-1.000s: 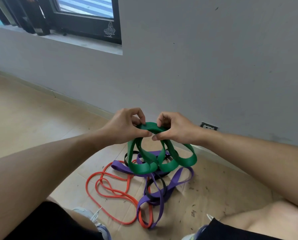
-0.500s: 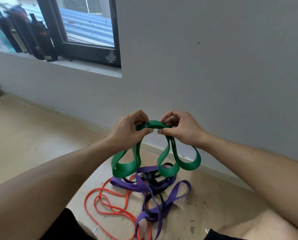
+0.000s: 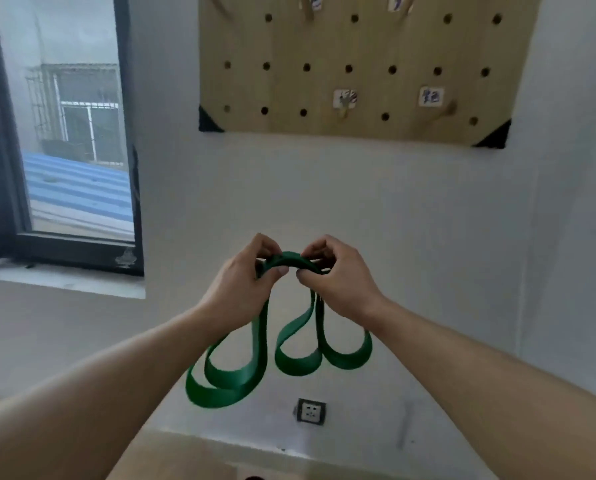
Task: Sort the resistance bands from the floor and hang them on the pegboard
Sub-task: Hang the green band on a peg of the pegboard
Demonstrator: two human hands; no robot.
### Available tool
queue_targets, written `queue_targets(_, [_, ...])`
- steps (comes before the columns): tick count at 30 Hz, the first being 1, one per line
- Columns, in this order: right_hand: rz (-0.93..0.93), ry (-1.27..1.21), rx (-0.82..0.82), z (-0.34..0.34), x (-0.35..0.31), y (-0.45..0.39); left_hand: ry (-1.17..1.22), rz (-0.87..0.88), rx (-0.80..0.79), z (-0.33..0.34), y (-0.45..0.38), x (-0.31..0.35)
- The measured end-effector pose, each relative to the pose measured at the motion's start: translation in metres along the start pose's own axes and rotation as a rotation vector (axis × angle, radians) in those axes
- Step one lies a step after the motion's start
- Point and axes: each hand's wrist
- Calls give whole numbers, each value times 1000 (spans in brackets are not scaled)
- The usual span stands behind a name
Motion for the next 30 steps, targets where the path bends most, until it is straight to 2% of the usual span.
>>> queue_targets(6, [-70,99,232,-86,-28,-53,116,124,-59,16,-55,100])
queue_targets(12, [-189,368,466,-145,-32,-83,197,237,-107,45,-102,178])
queue_targets(17, [-312,655,631,-195,-36,-96,193,422,-52,66,-125,234])
queue_targets(20, [-289,745,637,-217,-35,-104,168,471,-56,77,-139,253])
queue_targets(24, [-222,732,607,-225,-25,-114,158,465,-25,93,-153,256])
queue_targets(30, [-308,690,622,-208,-20,-125,177,543,69,85,-162,236])
Point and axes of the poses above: each hand's wrist, its own y-axis away from the middle knuckle, its own z-axis out of the palm, x = y × z, and after that the axes turned 15 degrees about -z, right-handed
